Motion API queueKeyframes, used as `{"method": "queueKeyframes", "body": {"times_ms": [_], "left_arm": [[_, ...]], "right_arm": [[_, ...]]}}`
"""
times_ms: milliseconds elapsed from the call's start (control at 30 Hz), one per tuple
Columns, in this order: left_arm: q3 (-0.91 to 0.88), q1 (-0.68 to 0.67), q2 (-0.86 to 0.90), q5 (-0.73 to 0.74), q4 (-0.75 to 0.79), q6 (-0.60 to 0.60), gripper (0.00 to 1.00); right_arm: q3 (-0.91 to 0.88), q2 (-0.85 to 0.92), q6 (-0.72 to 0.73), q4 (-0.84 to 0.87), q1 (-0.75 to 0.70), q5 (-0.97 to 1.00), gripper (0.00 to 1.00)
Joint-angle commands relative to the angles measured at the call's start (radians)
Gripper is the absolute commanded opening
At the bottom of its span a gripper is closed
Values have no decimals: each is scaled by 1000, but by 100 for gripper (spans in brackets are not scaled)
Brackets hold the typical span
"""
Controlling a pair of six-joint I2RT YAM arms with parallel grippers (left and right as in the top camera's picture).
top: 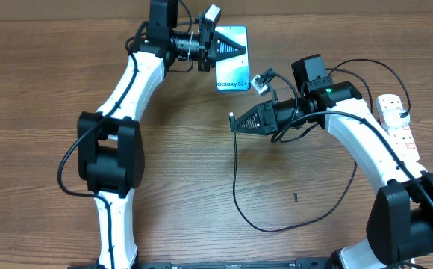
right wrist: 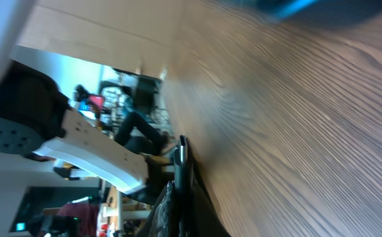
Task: Plug charger to phone and switch on socket
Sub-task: 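Lift and turn the phone with the left gripper, screen facing right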
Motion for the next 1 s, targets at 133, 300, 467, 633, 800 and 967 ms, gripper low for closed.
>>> {"method": "queueKeyframes", "body": {"times_ms": [133, 300, 467, 633, 800, 967], "left_arm": [[21, -26, -55, 58, 5, -26, 4], [21, -39, -55, 58, 8, -67, 4], [21, -51, -55, 63, 9, -70, 4], [21, -53, -55, 64, 9, -70, 4], [21, -53, -55, 62, 10, -92, 4], [21, -51, -55, 61, 10, -100, 4]], "right_arm": [[0, -5, 75, 105, -52, -185, 4], [0, -5, 89, 124, -82, -209, 4], [0, -5, 89, 129, -82, -209, 4], [0, -5, 89, 132, -82, -209, 4], [0, -5, 89, 131, -82, -209, 4], [0, -5, 104, 124, -82, -211, 4]]}}
